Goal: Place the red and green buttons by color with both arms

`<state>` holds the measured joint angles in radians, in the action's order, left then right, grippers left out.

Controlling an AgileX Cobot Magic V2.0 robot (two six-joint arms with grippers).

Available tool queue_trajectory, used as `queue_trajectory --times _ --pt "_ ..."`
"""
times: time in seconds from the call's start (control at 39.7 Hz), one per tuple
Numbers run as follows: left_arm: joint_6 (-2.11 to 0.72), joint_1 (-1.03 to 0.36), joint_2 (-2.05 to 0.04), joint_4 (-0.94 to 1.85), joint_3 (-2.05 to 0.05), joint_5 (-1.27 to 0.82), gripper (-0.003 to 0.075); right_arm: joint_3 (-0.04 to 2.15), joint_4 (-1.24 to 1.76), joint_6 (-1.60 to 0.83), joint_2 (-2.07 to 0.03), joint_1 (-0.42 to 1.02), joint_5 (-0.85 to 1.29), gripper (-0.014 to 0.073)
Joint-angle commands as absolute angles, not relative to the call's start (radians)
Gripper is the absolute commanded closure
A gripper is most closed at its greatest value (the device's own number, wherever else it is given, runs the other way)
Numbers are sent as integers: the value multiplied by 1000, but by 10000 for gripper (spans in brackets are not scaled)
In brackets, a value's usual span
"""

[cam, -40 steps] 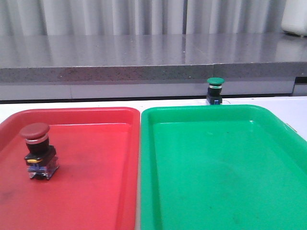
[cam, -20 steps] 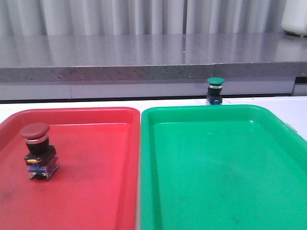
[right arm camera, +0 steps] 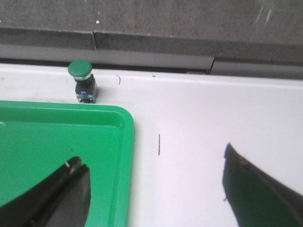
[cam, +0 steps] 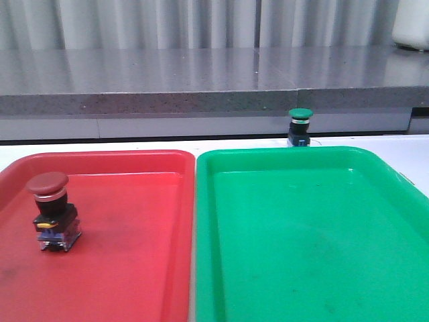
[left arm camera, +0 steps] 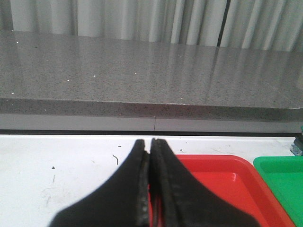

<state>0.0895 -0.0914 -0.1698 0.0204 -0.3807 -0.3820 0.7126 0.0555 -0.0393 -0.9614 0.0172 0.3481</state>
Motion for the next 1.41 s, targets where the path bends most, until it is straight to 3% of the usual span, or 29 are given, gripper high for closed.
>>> queue_trajectory --times 0.0,0.45,1.18,1.39 --pt "94 -88 -180 24 -406 -296 740 838 65 -45 -1106 33 303 4" --pt "94 -88 -180 24 -406 -296 740 1438 68 44 -1762 203 574 6" --pt "94 -88 -180 24 -406 -296 740 1978 68 60 -2157 215 796 8" --pt "94 -88 -180 24 -406 -296 740 1993 67 61 -2184 215 797 179"
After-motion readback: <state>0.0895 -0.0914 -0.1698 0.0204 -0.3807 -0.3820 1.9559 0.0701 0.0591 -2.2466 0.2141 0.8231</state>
